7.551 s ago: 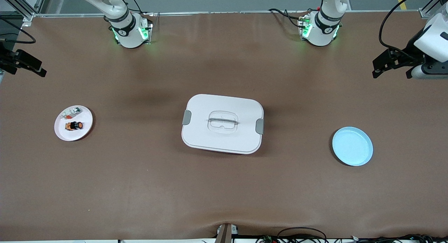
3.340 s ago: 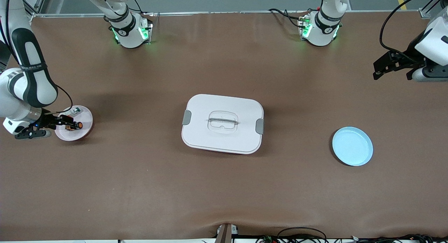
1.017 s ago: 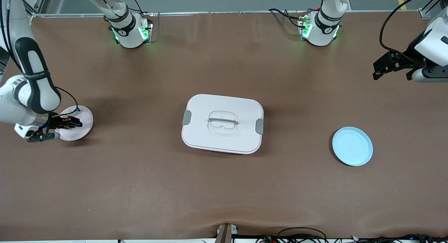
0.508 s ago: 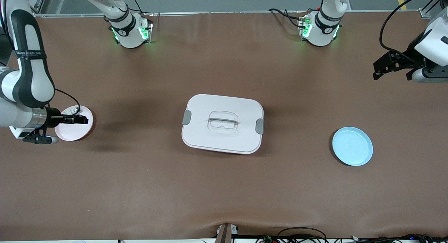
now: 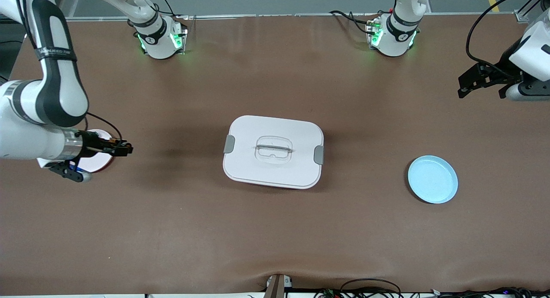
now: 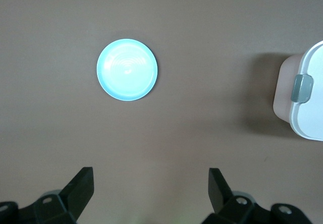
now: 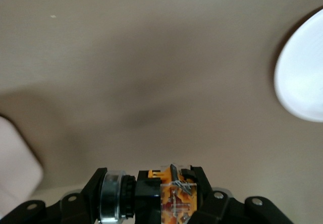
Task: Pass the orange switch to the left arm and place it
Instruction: 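Carry the switch over the white box while the left gripper approaches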
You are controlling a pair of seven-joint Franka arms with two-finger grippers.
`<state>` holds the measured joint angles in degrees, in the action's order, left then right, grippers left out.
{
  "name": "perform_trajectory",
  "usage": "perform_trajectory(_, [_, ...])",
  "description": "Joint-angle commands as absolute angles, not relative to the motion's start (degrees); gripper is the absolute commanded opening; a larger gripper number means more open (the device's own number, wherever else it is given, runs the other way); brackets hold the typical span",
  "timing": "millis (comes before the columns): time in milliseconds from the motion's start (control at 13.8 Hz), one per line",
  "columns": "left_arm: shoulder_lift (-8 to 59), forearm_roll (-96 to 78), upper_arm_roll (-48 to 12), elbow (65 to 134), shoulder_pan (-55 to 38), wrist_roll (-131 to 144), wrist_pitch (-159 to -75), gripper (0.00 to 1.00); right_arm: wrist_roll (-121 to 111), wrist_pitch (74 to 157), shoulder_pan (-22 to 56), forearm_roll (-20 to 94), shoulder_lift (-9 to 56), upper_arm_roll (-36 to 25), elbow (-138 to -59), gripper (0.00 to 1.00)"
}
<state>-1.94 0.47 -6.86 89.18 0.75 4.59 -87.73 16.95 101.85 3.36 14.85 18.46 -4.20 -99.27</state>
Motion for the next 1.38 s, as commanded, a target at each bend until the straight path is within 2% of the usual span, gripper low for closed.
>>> perform_trajectory(0, [-1.2,0.4,-6.9,87.9,0.7,4.4,-86.8,1.00,26.6,100.9,8.0,18.5,17.8,-4.7,-96.6,0.00])
perform_trajectory(290, [-0.9,-0.3,-7.2,87.8,0.5,4.4,-86.8,1.00,43.6,101.0,16.6,19.5,19.1,-4.7,-89.1,0.00])
perform_trajectory(508, [-0.7,-1.8,-7.4,87.8,0.4,4.6,-86.9,1.00,50.8,101.6,20.4,25.5,19.3,-4.7,-88.3,0.00])
perform_trajectory(799, [0.3,-7.7,-7.4,87.9,0.4,5.0,-87.8,1.00,57.2,102.9,23.4,27.0,19.8,-4.7,-87.4,0.00])
perform_trajectory(1307, [3.9,-19.0,-9.0,88.4,-1.1,7.5,-96.3,1.00,76.3,105.9,28.8,30.3,25.4,-4.7,-79.2,0.00])
